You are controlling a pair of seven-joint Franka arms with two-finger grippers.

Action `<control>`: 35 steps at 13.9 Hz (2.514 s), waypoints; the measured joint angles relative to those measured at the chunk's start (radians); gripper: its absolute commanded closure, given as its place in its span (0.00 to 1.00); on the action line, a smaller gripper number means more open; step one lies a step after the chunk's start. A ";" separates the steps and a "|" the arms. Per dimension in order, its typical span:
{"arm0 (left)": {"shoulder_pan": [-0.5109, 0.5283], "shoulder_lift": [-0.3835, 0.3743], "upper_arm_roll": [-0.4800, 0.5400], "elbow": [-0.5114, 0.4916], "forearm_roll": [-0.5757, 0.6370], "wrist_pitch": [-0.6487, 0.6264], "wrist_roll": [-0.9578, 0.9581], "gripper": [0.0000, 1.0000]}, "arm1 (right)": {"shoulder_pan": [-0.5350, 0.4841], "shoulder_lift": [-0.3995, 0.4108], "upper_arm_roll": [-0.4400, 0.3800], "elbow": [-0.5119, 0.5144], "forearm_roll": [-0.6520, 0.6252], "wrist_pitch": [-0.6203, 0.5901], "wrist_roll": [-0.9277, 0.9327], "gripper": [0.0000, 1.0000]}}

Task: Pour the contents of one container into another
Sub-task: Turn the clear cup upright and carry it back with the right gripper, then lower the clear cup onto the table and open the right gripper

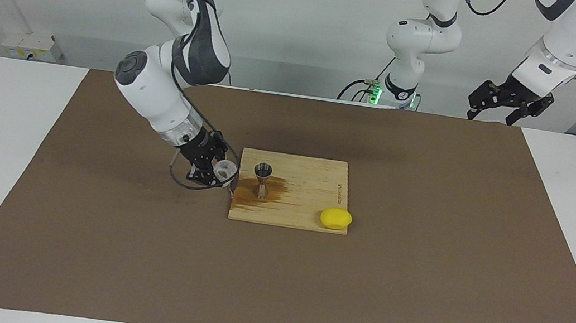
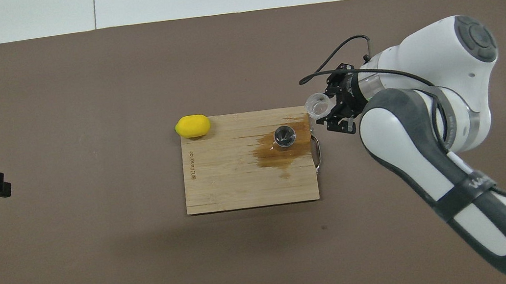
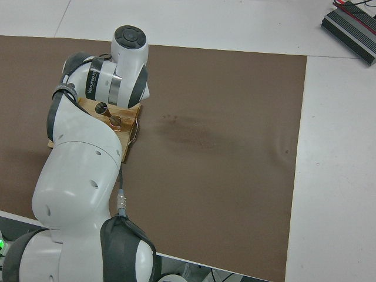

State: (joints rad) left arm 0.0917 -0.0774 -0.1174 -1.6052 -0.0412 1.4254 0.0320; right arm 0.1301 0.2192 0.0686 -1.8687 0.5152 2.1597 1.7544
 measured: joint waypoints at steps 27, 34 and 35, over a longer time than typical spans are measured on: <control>0.000 0.000 0.000 0.000 0.000 -0.001 0.000 0.00 | -0.502 0.125 0.001 -0.159 0.173 -0.107 -0.877 0.58; 0.000 0.000 0.000 0.000 0.000 -0.001 0.000 0.00 | -0.490 0.100 0.003 -0.137 0.138 -0.106 -0.886 0.00; 0.000 0.000 0.000 0.000 0.000 -0.001 0.000 0.00 | -0.490 0.082 0.003 -0.134 0.112 -0.106 -0.887 0.00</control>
State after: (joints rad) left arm 0.0917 -0.0774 -0.1174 -1.6052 -0.0412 1.4239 0.0320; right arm -0.3603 0.3010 0.0716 -2.0027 0.6277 2.0540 0.8670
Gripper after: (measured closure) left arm 0.000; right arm 0.000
